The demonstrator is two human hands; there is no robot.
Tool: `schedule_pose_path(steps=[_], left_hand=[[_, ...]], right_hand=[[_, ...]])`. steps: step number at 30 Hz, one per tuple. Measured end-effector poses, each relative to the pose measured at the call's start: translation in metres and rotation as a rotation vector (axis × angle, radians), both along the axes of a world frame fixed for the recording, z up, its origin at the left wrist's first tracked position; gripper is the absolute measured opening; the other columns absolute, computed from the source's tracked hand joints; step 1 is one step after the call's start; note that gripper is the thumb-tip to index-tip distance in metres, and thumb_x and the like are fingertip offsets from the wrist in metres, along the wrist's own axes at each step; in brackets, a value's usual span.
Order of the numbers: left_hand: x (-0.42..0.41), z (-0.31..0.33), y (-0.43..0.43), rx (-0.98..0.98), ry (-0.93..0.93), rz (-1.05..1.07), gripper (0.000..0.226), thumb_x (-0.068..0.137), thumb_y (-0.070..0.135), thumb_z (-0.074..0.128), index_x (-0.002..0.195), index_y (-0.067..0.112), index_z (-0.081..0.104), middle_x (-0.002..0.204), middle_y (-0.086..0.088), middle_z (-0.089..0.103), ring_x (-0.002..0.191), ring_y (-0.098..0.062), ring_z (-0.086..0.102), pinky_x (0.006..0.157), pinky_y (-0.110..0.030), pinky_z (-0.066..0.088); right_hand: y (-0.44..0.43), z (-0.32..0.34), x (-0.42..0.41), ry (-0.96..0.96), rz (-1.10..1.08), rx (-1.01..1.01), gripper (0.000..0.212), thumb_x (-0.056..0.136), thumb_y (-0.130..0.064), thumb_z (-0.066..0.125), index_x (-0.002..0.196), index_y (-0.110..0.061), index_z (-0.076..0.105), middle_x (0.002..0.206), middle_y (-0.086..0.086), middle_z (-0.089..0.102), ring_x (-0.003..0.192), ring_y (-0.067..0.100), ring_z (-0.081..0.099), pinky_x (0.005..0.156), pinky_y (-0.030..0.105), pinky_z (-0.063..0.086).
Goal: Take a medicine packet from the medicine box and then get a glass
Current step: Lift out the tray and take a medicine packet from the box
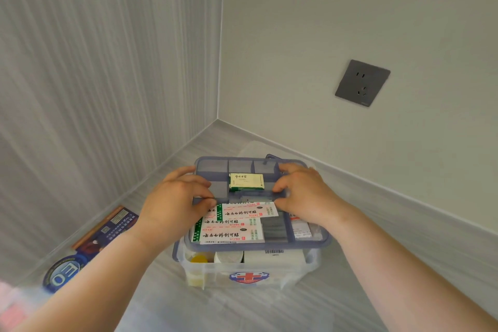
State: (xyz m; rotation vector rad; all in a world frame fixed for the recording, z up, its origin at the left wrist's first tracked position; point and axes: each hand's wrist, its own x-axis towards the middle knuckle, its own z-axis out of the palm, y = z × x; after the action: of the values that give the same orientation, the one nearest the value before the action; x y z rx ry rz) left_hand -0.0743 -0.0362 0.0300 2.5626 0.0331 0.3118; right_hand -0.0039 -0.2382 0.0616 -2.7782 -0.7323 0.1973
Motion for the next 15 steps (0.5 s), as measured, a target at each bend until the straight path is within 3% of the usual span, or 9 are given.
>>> schedule_pose_path(steps=[4,8,10,15], left_hand=[[0.009,0.006,-0.009,-0.053,-0.067,-0.049,0.017,0.084,0.019,0.057,0.095,0.017,0.069,0.125,0.000,0.058,0.130,-0.017,0.031,0.103,-0.032,0.029],[0.013,0.013,-0.028,-0.275,-0.232,-0.092,0.024,0.090,0.021,0.047,0.107,0.016,0.063,0.122,0.014,0.043,0.119,-0.007,0.033,0.098,-0.029,0.031],[0.017,0.012,-0.038,-0.303,-0.276,-0.099,0.028,0.091,0.023,0.044,0.114,0.016,0.058,0.121,0.012,0.042,0.115,-0.006,0.035,0.096,-0.026,0.028],[0.037,-0.007,-0.061,-0.031,-0.081,-0.131,0.034,0.091,0.019,0.043,0.125,0.018,0.047,0.138,-0.006,0.045,0.127,-0.023,0.039,0.106,-0.034,0.028]], right_hand=[[-0.009,0.014,0.007,0.005,-0.035,0.014,0.031,0.081,-0.019,0.061,0.112,-0.016,0.064,0.149,0.006,0.031,0.135,0.019,0.029,0.113,0.032,0.021],[-0.035,0.025,0.011,0.015,-0.162,0.057,0.029,0.080,-0.017,0.063,0.108,-0.012,0.066,0.140,0.009,0.043,0.127,0.022,0.040,0.098,0.026,0.034],[-0.054,0.028,0.013,0.018,-0.242,0.070,0.027,0.080,-0.016,0.063,0.106,-0.010,0.067,0.134,0.011,0.048,0.121,0.024,0.044,0.094,0.028,0.037],[-0.107,0.019,0.022,0.012,-0.427,0.059,0.028,0.080,-0.015,0.063,0.107,-0.008,0.066,0.133,0.012,0.048,0.123,0.026,0.043,0.097,0.029,0.036]])
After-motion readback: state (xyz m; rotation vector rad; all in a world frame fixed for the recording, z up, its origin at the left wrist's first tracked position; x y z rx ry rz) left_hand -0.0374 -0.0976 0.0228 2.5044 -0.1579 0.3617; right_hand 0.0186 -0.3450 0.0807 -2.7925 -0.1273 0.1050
